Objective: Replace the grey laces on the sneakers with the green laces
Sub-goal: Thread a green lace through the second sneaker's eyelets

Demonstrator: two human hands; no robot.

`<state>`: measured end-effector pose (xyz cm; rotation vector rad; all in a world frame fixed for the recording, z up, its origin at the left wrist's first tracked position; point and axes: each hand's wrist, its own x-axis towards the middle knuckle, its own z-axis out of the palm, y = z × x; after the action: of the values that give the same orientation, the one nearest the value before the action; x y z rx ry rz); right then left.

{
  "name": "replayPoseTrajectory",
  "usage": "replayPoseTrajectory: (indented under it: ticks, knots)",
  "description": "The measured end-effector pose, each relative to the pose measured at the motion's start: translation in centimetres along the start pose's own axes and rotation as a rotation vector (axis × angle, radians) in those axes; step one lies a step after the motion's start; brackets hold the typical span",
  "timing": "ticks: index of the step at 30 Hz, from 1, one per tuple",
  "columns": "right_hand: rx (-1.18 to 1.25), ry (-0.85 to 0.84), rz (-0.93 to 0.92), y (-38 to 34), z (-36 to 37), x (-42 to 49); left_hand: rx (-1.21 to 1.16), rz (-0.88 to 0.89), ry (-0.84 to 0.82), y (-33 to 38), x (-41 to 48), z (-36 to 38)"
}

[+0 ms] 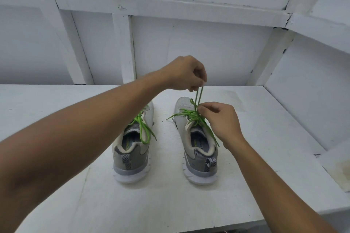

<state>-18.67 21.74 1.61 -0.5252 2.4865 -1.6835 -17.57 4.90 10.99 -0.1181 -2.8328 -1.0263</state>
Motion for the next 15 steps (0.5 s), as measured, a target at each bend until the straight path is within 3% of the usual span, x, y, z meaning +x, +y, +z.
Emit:
replayPoseTrajectory:
  ticks: [3,7,9,11,13,15]
  knots:
    - [-0.048,0.016,-0.021,-0.2,-0.1,-0.1,-0.185,-0.016,-0.001,0.3,0.1,1.0]
    - [-0.035,0.037,0.006,-0.3,0.1,0.3,-0.622,-0.08,-0.005,-0.5,-0.3,2.4]
    - [-0.005,0.036,0.027,-0.4,0.0,0.4,-0.702,-0.141,0.055,-1.6,-0.6,3.1]
    - [0.039,0.038,0.045,-0.4,0.0,0.4,-0.481,-0.167,0.06,-3.1,-1.0,3.7]
    - [0.07,0.034,0.057,-0.4,-0.1,0.4,-0.12,-0.133,-0.121,-4.2,-1.7,4.4]
    - [0.088,0.032,0.071,-0.4,0.0,0.3,0.032,-0.121,-0.23,-4.5,-2.4,5.1]
